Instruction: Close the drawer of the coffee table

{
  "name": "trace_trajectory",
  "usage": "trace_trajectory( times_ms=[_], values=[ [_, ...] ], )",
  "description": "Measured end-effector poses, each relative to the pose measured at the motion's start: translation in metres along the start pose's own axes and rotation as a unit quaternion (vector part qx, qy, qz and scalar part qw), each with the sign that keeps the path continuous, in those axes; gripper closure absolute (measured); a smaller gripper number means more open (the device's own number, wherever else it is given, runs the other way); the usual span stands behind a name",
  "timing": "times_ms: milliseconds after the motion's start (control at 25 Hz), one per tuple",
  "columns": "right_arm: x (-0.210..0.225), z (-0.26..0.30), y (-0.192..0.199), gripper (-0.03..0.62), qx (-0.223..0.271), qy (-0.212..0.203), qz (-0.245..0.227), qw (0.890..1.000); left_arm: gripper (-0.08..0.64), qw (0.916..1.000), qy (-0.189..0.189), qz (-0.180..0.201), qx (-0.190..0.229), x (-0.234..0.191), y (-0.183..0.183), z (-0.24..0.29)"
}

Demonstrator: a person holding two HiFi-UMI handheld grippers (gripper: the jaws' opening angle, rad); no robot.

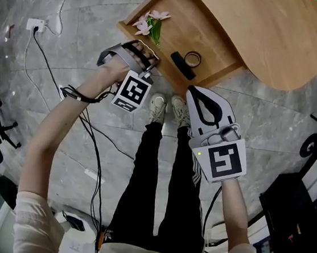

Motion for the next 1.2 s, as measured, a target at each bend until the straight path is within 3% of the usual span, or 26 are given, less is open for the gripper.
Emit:
trace_trajectory(
  times_ms=[400, 560, 1200],
  values=[
    [-0.001, -0.016, -0.024, 0.586, 0.012, -0.005, -0.023, 1.0, 0.489, 0.9999, 0.005, 0.01, 0.004, -0.031, 0.007, -0.052],
    [0.001, -0.019, -0.031, 0.586, 0.01, -0.004, -0.04, 0.999, 0.489, 0.9999, -0.012, 0.007, 0.003, -0.047, 0.006, -0.06],
    [0.034, -0.056, -0.026, 0.586, 0.035, 0.03, 0.003, 0.999, 0.489, 0.9978, -0.055, -0.025, -0.025, -0.133, 0.009, -0.038]
  ],
)
Point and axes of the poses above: the fingertips, and each gripper's own axes: z forward along the fingers, x to its right, y out of its underside, the point moved 6 cm from there along -z, backward along the fingers, and after that the axes turned 5 degrees about z, right-handed, at the moved point
